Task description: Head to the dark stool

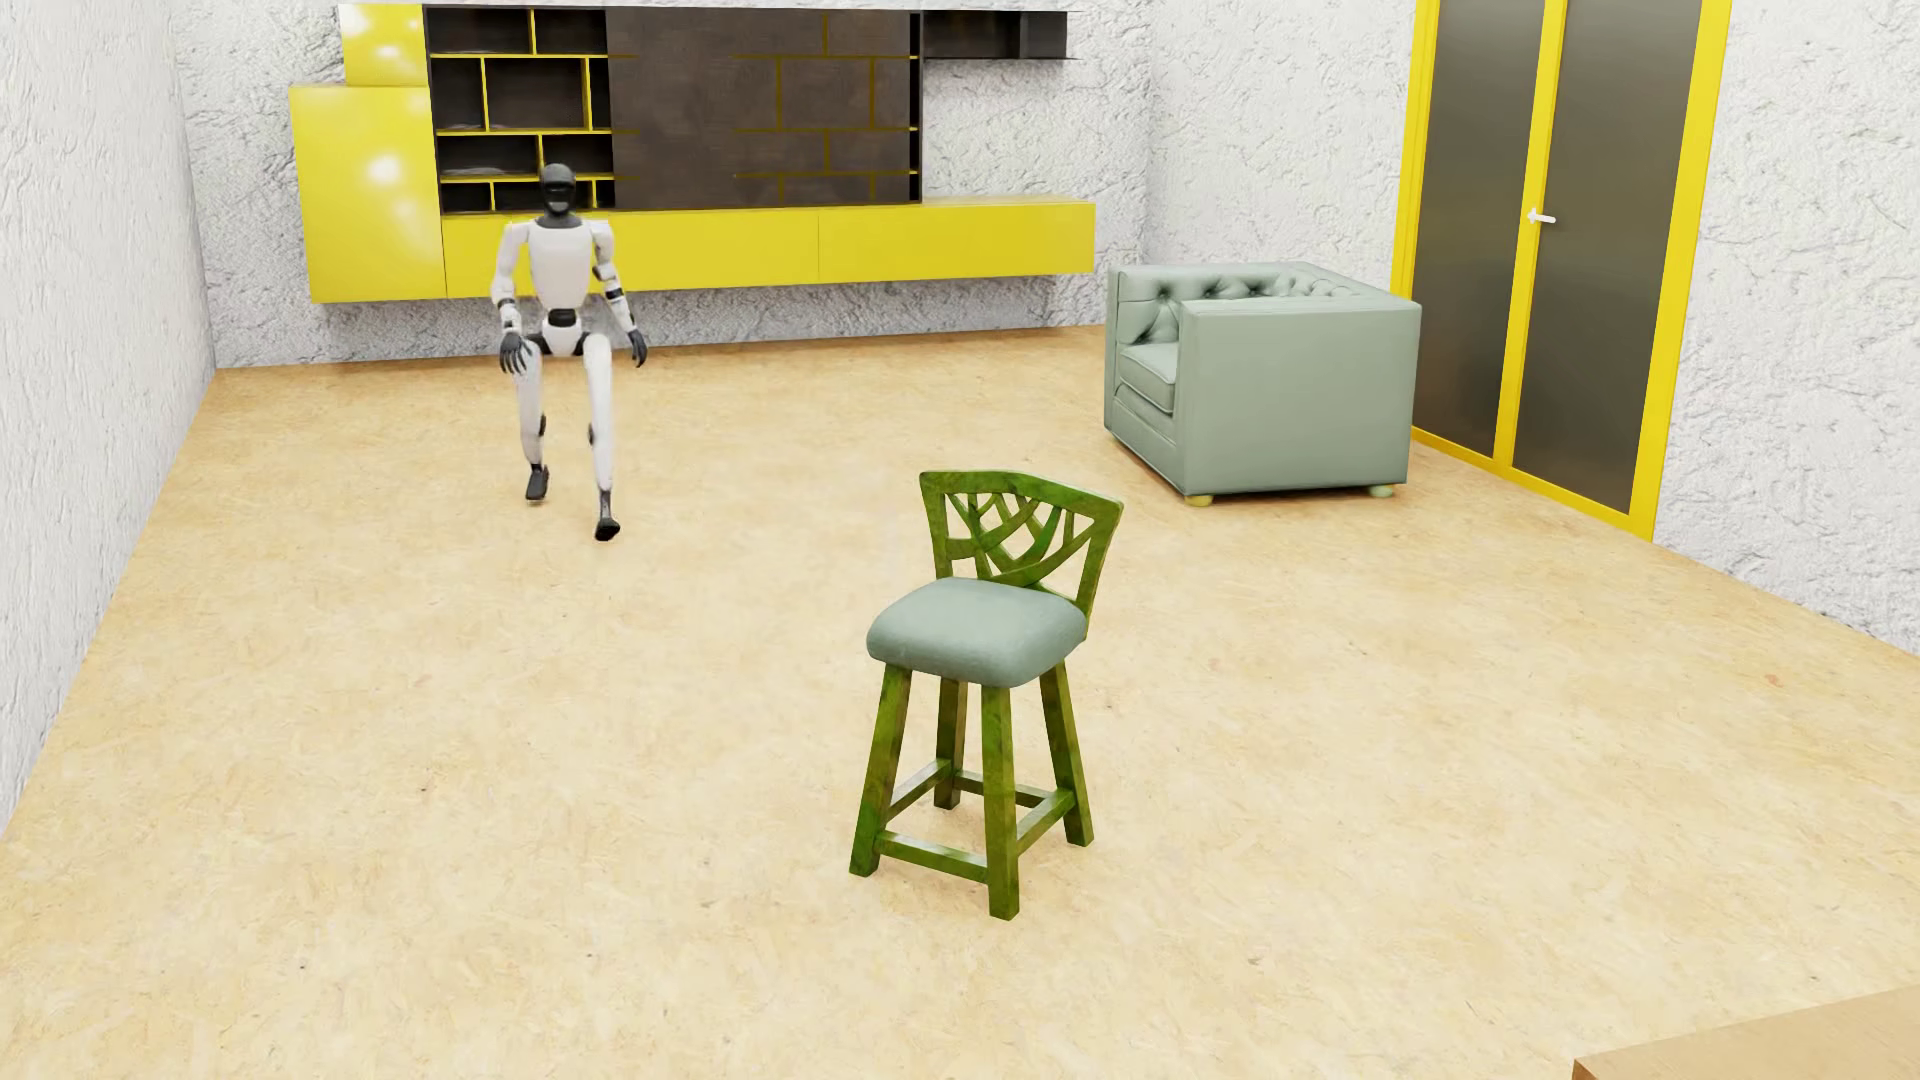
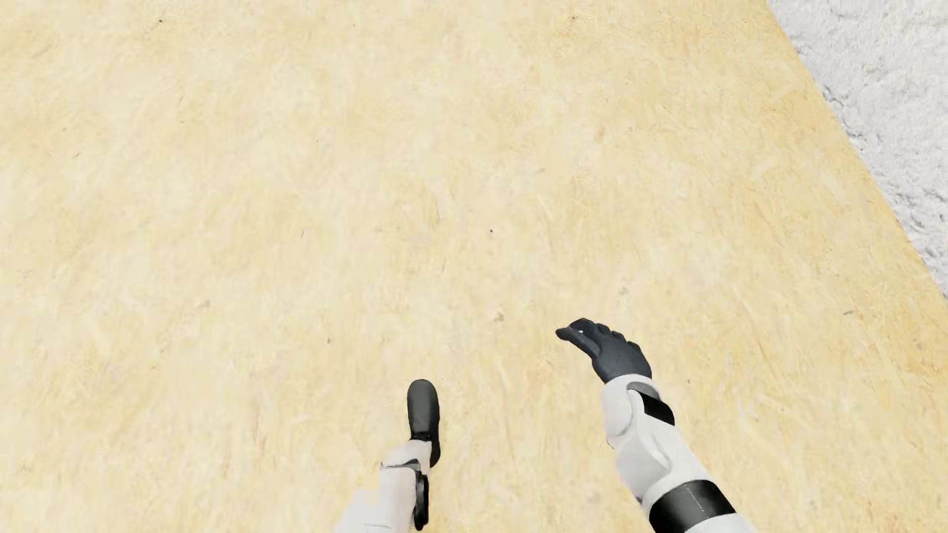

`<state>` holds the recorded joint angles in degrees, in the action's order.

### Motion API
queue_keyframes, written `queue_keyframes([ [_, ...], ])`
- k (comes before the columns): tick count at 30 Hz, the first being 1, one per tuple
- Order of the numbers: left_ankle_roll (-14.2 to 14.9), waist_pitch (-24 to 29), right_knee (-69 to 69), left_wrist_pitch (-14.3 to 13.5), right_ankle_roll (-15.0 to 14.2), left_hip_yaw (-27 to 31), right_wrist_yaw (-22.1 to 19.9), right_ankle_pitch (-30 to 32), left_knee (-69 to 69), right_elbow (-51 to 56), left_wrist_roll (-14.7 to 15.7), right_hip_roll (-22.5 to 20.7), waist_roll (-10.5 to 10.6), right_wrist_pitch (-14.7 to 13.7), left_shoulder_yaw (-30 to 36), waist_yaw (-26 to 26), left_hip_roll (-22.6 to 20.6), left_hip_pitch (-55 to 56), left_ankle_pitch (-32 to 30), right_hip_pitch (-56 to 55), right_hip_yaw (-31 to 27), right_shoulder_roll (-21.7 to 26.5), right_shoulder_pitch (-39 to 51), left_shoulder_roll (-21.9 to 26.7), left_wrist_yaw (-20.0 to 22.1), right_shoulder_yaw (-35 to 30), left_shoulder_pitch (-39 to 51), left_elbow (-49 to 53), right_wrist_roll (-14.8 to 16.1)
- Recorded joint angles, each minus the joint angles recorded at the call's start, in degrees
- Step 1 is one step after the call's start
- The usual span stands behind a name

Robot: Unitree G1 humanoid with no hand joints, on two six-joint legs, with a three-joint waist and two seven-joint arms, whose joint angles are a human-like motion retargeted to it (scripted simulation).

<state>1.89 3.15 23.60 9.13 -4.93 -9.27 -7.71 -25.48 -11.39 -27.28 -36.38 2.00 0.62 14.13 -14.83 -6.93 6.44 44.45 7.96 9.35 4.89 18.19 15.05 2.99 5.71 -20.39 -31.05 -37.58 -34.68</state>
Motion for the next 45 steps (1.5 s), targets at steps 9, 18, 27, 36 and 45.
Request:
queue_keyframes([
  [9,-4.63,-0.61,31.20,-4.70,1.80,0.24,8.36,18.48,-7.75,-15.77,-11.66,5.41,-2.79,9.75,10.84,4.83,-10.17,-33.26,15.17,-49.36,0.02,-6.02,-19.22,-1.97,-0.87,-0.95,27.92,-9.04,6.41],
  [18,-4.00,-0.98,13.68,-15.26,7.84,5.27,12.25,15.08,-60.57,-17.67,1.92,5.53,1.11,9.42,30.28,10.23,7.82,-30.71,-10.16,-46.63,8.48,-12.21,-38.16,13.76,-9.79,9.16,23.38,27.42,0.46],
  [27,2.81,-2.33,0.66,-2.51,5.81,-1.46,3.97,2.53,1.13,8.79,6.26,-2.21,-0.96,-2.06,2.48,-0.02,0.04,-1.40,2.81,1.98,-5.38,1.63,-2.13,-2.37,5.22,-10.01,-1.44,-1.16,-8.84],
  [36,-4.90,-2.21,28.05,1.13,2.82,-1.43,3.16,18.93,-10.99,-8.80,-14.75,2.60,-2.93,11.21,13.89,6.43,-9.50,-35.11,15.24,-48.70,-1.07,-5.57,-21.34,0.68,-5.30,0.85,26.23,-5.25,5.93],
  [45,-10.72,-1.72,20.67,-17.35,4.40,12.20,11.03,11.68,-68.44,-0.12,-3.08,10.64,-1.01,9.61,26.88,8.65,10.94,-21.95,2.93,-43.11,12.58,-11.96,-43.26,4.56,0.72,11.12,16.93,30.37,-5.03],
])
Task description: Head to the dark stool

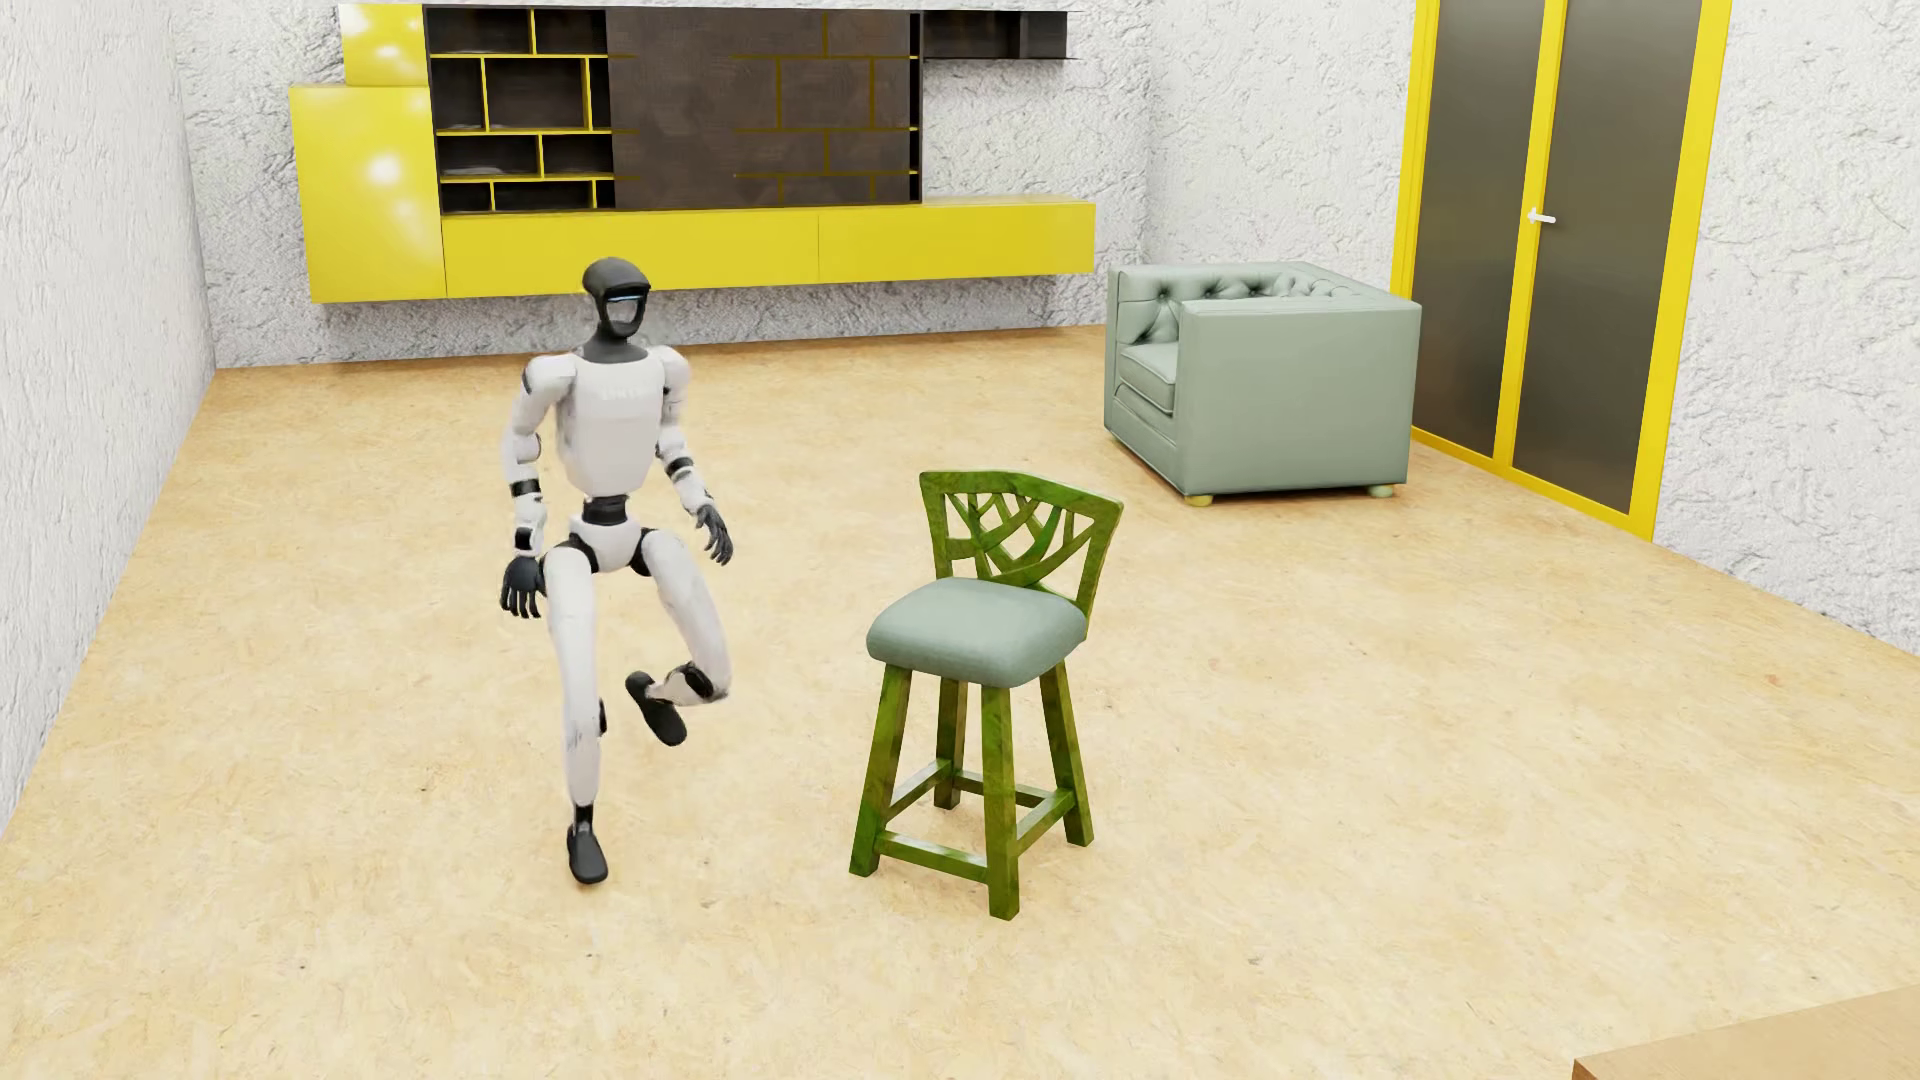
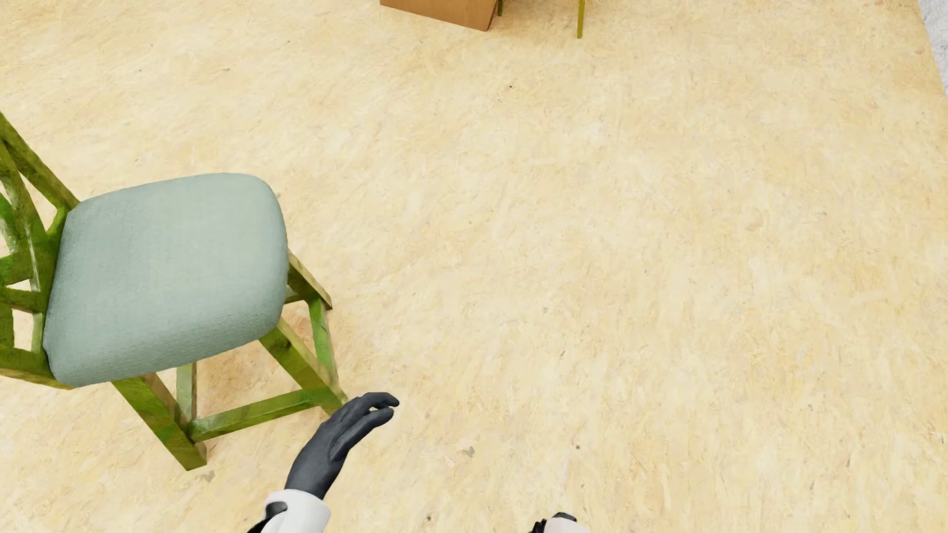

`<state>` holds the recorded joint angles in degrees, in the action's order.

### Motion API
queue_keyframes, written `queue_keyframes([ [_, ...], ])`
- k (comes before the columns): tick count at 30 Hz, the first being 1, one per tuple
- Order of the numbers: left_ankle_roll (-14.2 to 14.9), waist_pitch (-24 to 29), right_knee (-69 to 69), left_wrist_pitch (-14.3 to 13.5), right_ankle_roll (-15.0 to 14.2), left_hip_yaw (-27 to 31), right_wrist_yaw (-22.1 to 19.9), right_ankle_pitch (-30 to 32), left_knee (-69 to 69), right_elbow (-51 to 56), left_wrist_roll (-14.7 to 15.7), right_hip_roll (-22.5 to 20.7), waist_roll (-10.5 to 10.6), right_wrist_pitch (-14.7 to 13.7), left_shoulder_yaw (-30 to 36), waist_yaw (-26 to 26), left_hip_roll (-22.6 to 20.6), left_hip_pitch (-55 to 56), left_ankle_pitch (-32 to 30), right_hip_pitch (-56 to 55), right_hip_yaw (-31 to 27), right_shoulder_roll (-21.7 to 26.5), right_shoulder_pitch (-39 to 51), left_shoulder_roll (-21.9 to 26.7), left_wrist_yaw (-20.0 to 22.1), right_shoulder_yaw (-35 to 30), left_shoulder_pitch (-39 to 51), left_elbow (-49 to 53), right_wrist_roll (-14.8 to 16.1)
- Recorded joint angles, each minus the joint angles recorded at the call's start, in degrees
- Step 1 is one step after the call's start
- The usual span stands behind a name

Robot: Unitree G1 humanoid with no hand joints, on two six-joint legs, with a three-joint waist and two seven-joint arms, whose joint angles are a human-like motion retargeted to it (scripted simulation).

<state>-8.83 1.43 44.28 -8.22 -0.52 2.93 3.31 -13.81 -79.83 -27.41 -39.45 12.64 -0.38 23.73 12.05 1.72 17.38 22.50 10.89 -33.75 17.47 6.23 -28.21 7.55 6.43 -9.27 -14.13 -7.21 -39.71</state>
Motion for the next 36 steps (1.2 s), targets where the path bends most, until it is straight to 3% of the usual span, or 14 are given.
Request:
queue_keyframes([
  [1,-0.80,0.36,-3.01,1.40,0.16,-0.60,-1.07,-3.37,-0.31,-2.69,-2.35,-1.19,0.38,0.97,-1.16,-2.46,-2.70,7.85,2.06,6.86,4.39,1.64,5.22,-1.49,3.00,-3.58,-2.34,-3.01,-0.78],
  [4,15.24,0.37,-12.23,2.75,1.01,1.02,-0.80,-11.95,23.50,-4.04,6.48,-8.44,-0.24,-2.42,-10.52,-8.76,-24.44,19.88,2.60,25.12,16.40,11.98,16.83,-2.27,7.54,-15.09,-9.32,-12.18,-1.33],
  [6,19.84,-0.10,-13.27,7.69,2.50,-12.03,1.13,-13.87,52.15,0.14,11.38,-14.10,-0.81,-4.73,-21.53,-11.76,-27.80,19.09,-16.42,32.60,20.39,20.98,24.27,-2.62,7.86,-17.97,-13.27,-10.73,1.28],
  [7,-3.98,-0.68,-6.72,10.10,-0.34,-34.15,1.29,-12.29,58.73,2.08,13.91,-14.98,-0.41,-4.65,-28.96,-12.78,-23.03,15.22,-21.86,33.17,19.94,24.88,28.31,-5.45,9.00,-18.45,-16.67,-7.58,1.51],
  [9,-5.36,-0.41,26.23,9.20,-7.56,-34.58,-3.96,5.13,49.10,4.51,19.35,-11.51,0.29,-3.14,-43.56,-17.76,-14.33,9.75,4.33,24.95,13.21,30.55,33.93,-12.91,13.65,-17.40,-22.13,-4.24,-1.24],
  [12,-5.36,1.93,46.30,7.39,4.84,-21.96,-17.33,-1.08,32.25,7.43,22.84,4.32,1.04,-1.22,-46.34,-18.65,-16.69,14.47,12.34,4.92,5.68,29.97,21.87,-14.62,18.50,-2.28,-10.59,-7.67,4.86],
  [15,-5.38,1.31,13.13,0.79,7.66,-7.47,-6.61,-0.85,32.62,2.69,2.76,4.92,2.35,-1.97,-21.00,-11.46,-24.01,13.64,10.41,-3.86,-10.66,25.94,9.14,-3.49,1.03,-1.77,-4.53,-11.11,4.39],
  [17,-3.96,0.47,-2.91,0.13,-13.10,-2.09,-3.06,5.63,29.29,2.38,-7.88,-4.19,3.19,-1.94,-7.42,-7.19,-25.02,14.08,14.16,5.60,-36.47,19.14,2.81,1.57,-14.19,1.12,1.01,-9.20,0.53],
  [19,2.20,0.48,-8.46,1.38,-13.67,5.08,-5.21,-8.33,23.93,2.40,-6.16,-1.77,3.52,-1.68,-1.04,-6.06,-25.37,17.54,14.85,14.79,-22.28,9.66,0.70,2.31,-16.60,5.18,6.58,-7.48,-0.83],
  [22,2.14,-0.49,-20.52,6.42,-13.68,-16.00,-6.01,-9.09,27.59,-4.67,-5.17,-4.15,4.75,1.22,-3.63,-4.23,-9.41,17.80,13.69,22.01,-8.89,0.74,9.60,0.46,-7.23,3.31,6.06,-8.67,-3.49],
  [26,-2.42,-1.67,-18.52,11.02,-12.29,-25.45,-1.33,-8.39,20.54,-6.52,-1.03,-5.37,5.12,-6.76,-9.32,-4.25,-0.39,11.27,16.09,20.71,-0.49,2.66,20.62,0.22,-6.84,-4.55,4.03,-17.04,-0.56],
  [27,4.35,-2.04,-19.06,12.62,-11.85,-28.77,-3.18,-8.09,25.11,-5.71,-0.54,-5.37,5.30,-7.69,-9.97,-4.40,0.69,6.19,14.97,21.24,1.02,3.34,21.49,0.25,-6.43,-2.94,3.78,-20.48,1.07],
  [32,3.99,-2.04,-7.98,20.45,-9.51,-23.91,-17.13,-5.98,47.36,-3.80,-0.84,3.67,3.41,-6.47,-9.01,-3.76,-12.19,-4.18,17.40,21.13,9.25,3.49,20.04,-1.76,-4.02,8.46,6.97,-39.28,8.68],
  [36,3.43,-1.26,9.69,16.50,-7.75,-19.51,-3.87,3.99,53.96,-12.57,-2.51,14.29,0.64,-5.30,-8.40,-3.04,-19.67,-8.66,13.23,15.25,7.96,10.21,21.28,-1.45,0.66,-3.84,5.06,-43.22,5.49],
])
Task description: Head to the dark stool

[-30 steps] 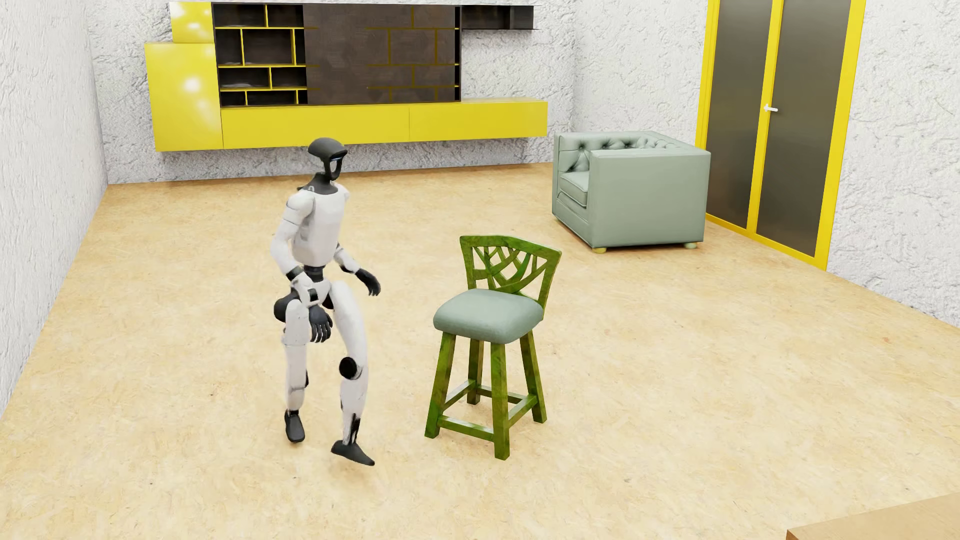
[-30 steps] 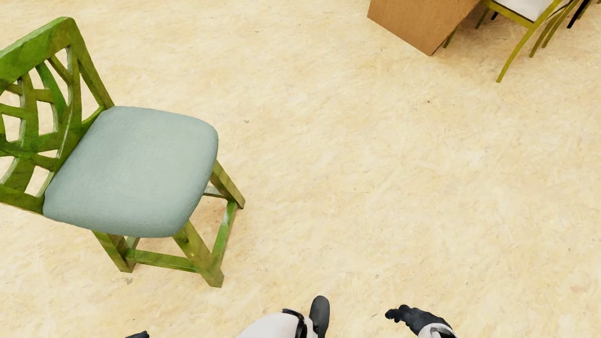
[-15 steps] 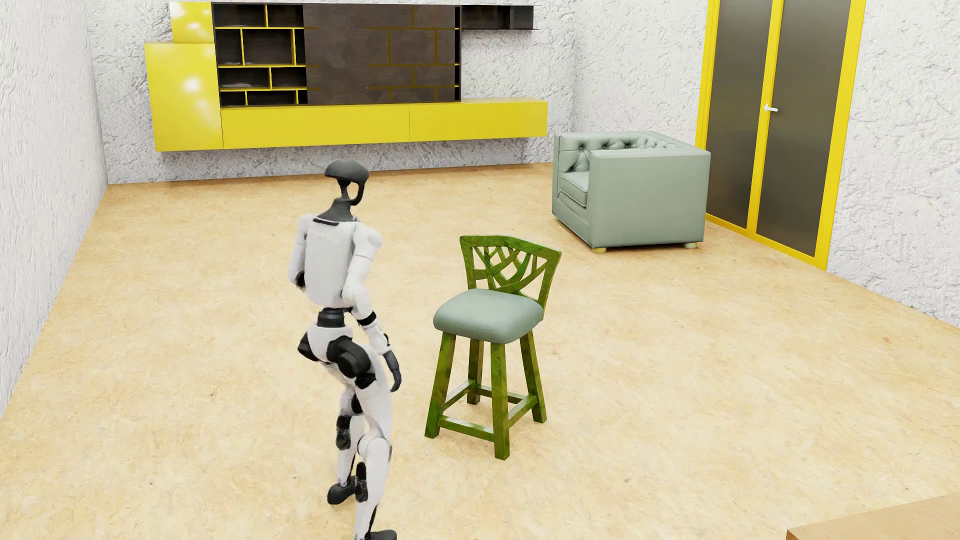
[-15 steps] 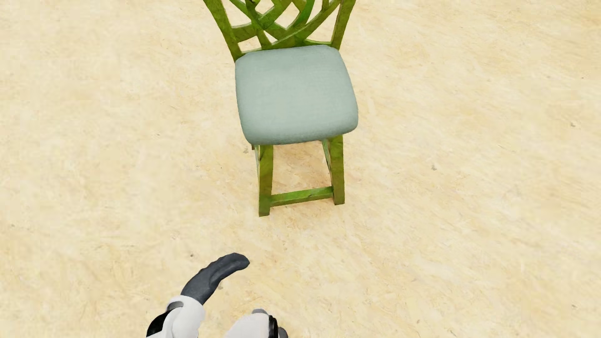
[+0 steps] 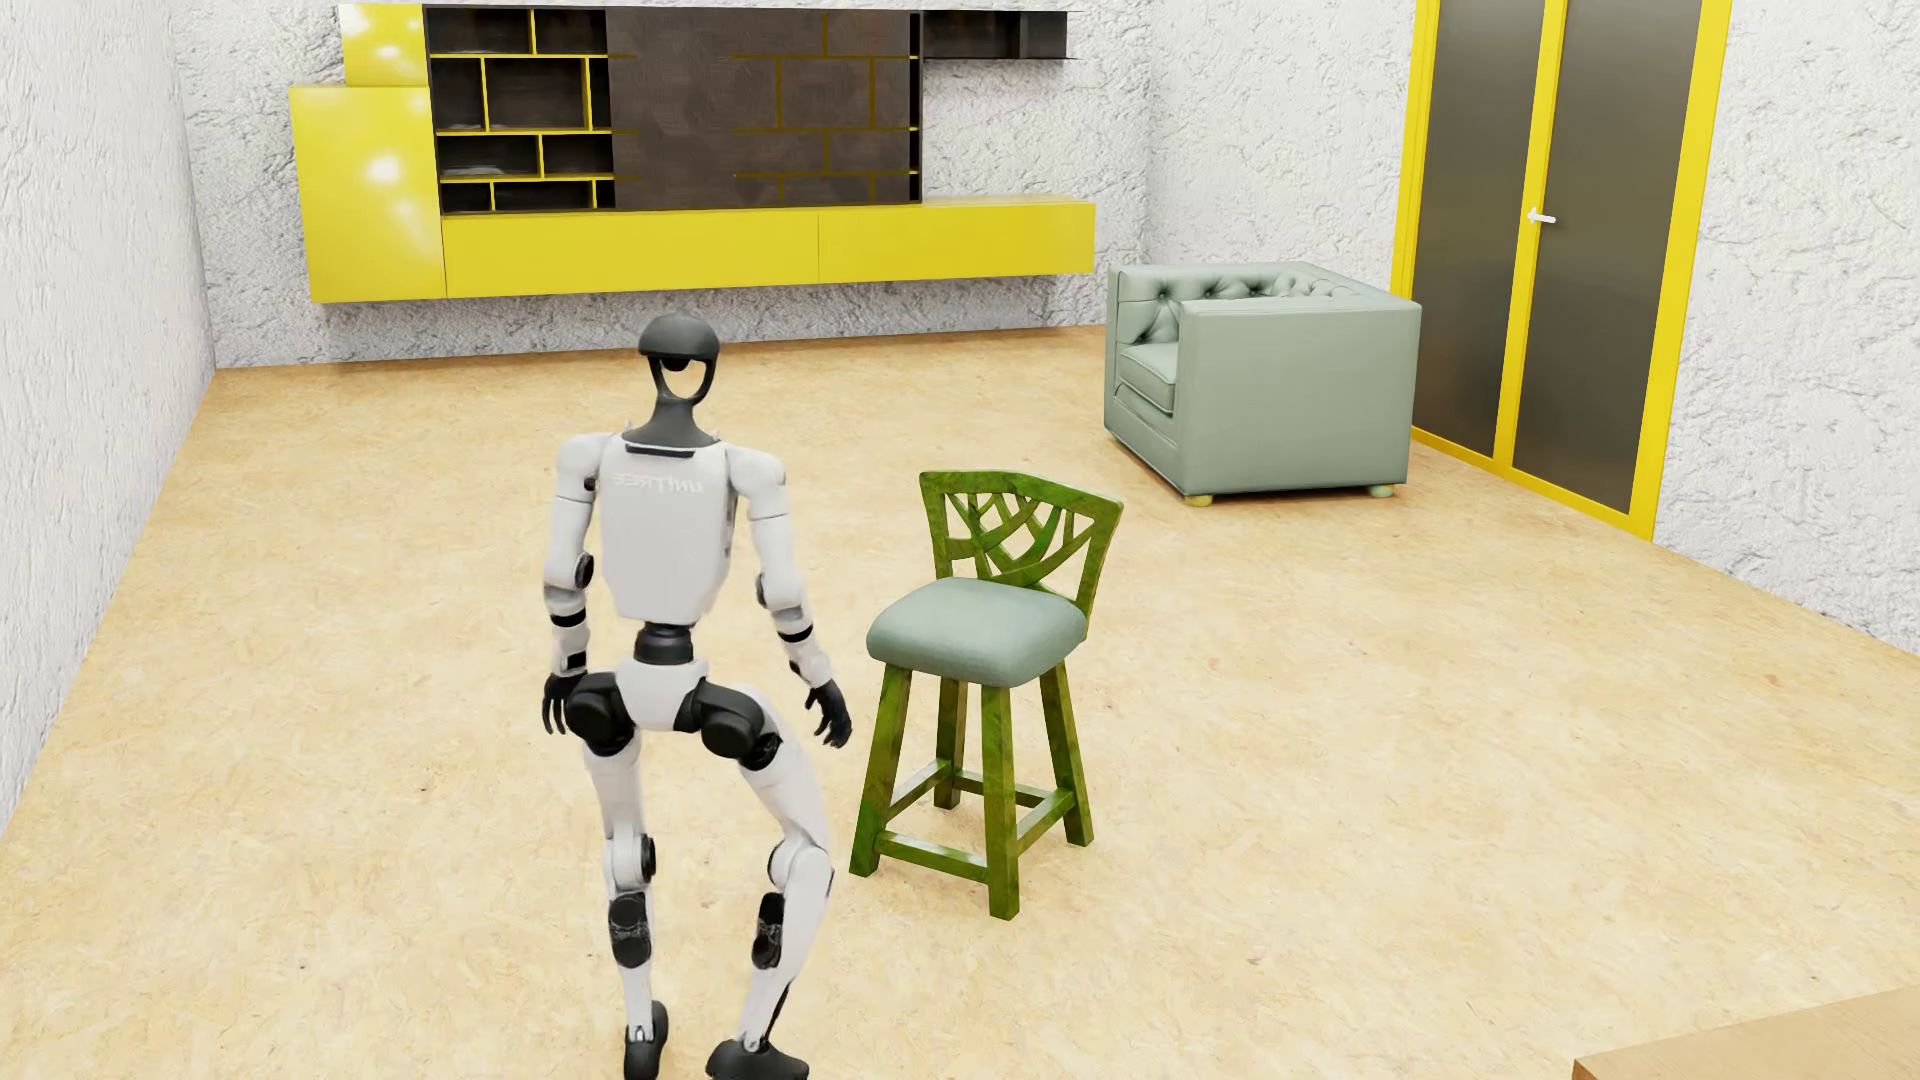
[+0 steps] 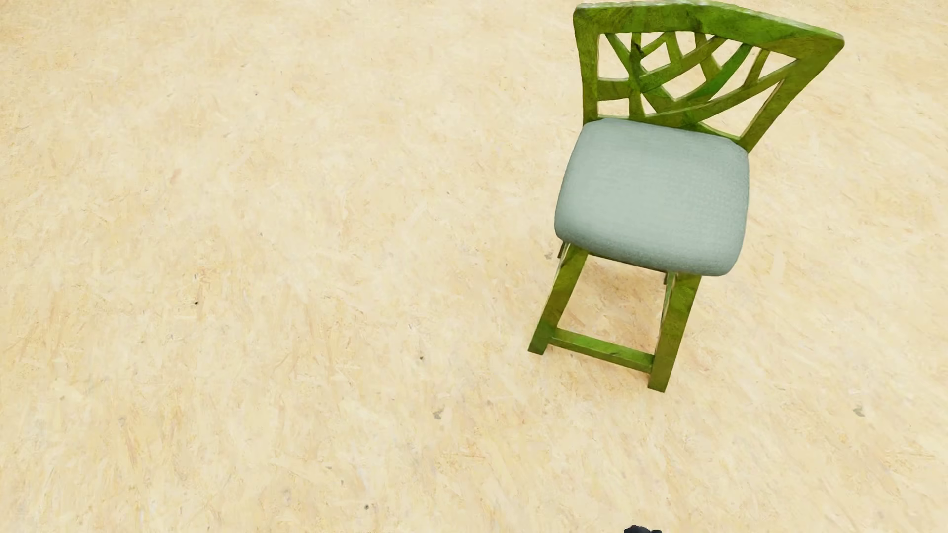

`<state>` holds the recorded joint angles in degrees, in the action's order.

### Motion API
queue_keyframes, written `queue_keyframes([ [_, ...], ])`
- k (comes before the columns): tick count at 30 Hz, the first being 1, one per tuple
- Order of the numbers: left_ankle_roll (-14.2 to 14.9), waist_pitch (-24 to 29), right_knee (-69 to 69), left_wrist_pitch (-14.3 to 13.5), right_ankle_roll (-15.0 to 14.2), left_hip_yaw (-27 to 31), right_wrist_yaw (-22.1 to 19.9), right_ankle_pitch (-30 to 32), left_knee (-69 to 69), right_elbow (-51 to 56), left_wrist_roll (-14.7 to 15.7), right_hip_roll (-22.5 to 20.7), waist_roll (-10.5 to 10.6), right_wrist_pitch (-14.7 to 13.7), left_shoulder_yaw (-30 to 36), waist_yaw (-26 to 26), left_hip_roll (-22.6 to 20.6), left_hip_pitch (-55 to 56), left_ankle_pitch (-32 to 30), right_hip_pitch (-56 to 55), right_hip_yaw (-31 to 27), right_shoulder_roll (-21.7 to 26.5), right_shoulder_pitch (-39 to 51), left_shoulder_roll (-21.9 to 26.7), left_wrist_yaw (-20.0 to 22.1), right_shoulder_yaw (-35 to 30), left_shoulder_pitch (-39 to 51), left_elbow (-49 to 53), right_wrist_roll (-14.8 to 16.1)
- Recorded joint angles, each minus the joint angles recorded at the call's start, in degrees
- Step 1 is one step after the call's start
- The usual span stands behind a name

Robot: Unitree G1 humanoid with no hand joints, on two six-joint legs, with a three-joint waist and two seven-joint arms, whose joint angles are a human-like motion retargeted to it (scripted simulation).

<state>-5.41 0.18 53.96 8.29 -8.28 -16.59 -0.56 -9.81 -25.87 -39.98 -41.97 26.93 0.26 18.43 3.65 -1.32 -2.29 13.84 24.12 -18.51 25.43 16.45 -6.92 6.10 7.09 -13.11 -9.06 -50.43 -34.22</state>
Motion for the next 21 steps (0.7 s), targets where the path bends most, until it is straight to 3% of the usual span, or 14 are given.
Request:
queue_keyframes([
  [1,0.08,0.13,2.10,-1.05,-0.25,1.14,2.91,-0.91,0.11,-1.68,1.92,0.53,-0.54,-0.12,-2.08,0.06,-0.80,-0.33,-0.30,-1.19,-1.53,0.48,0.42,-0.40,2.06,-2.13,-1.03,0.37,-1.47],
  [2,0.24,0.23,2.38,-1.37,0.40,2.10,2.50,-3.95,0.29,-2.37,3.70,-0.72,-0.93,-0.09,-3.98,0.06,-1.27,-0.63,-0.56,-2.27,-4.30,-0.30,0.46,-0.77,2.90,-1.87,-1.95,0.92,-1.88],
  [5,1.27,-0.22,-11.44,0.21,-0.43,3.87,-7.72,-9.22,3.18,-0.50,5.99,-6.44,-1.78,-1.68,-8.04,-0.41,-1.21,-1.95,-2.30,-0.73,-8.44,-7.13,-0.29,-1.55,-0.50,4.83,-4.39,2.97,3.39],
  [6,1.67,-0.54,-17.44,0.92,1.67,4.29,-9.21,-8.61,4.21,0.13,5.87,-8.15,-2.04,-2.47,-8.72,-0.51,-0.81,-2.25,-2.87,1.41,-7.51,-8.81,0.05,-1.53,-2.33,4.48,-5.07,3.58,3.90],
  [9,2.80,-1.08,-29.42,1.74,3.60,4.98,-7.03,-8.49,3.70,-0.28,4.04,-12.19,-2.27,-3.00,-11.09,-0.67,1.47,-1.68,-3.37,7.64,-3.36,-10.70,4.18,-1.42,-4.00,-3.34,-6.46,4.31,-0.64],
  [11,3.55,-1.28,-33.71,3.89,4.16,5.07,-3.45,-6.45,2.57,-1.57,5.67,-15.13,-1.61,-2.40,-17.44,-1.13,3.74,-1.19,-3.18,9.40,-2.79,-11.13,7.08,-3.79,-1.90,-7.98,-6.05,3.82,-2.26],
  [13,4.19,-1.33,-33.24,4.27,4.92,4.29,-1.52,-6.72,1.90,-2.14,7.24,-16.89,-1.00,-2.51,-22.18,-1.79,5.65,-1.10,-2.63,8.75,-3.77,-10.09,9.64,-6.37,-0.72,-11.96,-4.89,3.88,-2.75],
  [15,4.78,-1.24,-32.21,2.86,5.60,3.84,-1.62,-7.50,1.24,-3.72,4.73,-18.16,-0.53,-2.00,-21.16,-2.02,7.13,-1.18,-2.33,8.48,-4.44,-8.70,11.20,-6.96,-1.82,-14.11,-4.23,3.79,-1.67],
  [19,5.98,-1.35,-32.35,0.76,6.71,5.59,-3.78,-8.34,0.97,-5.34,-1.65,-19.37,-0.12,1.20,-15.28,-1.19,8.26,-1.13,-2.72,9.69,-2.60,-6.35,8.35,-5.72,-7.63,-11.35,-1.40,3.69,2.81],
  [21,6.39,-1.37,-32.22,0.56,7.05,6.32,-4.89,-8.74,0.87,-6.71,-2.63,-19.65,0.08,2.12,-14.56,-0.77,8.50,-1.10,-2.75,9.96,-1.88,-5.38,5.97,-5.60,-7.01,-10.12,-0.19,4.89,5.08],
])
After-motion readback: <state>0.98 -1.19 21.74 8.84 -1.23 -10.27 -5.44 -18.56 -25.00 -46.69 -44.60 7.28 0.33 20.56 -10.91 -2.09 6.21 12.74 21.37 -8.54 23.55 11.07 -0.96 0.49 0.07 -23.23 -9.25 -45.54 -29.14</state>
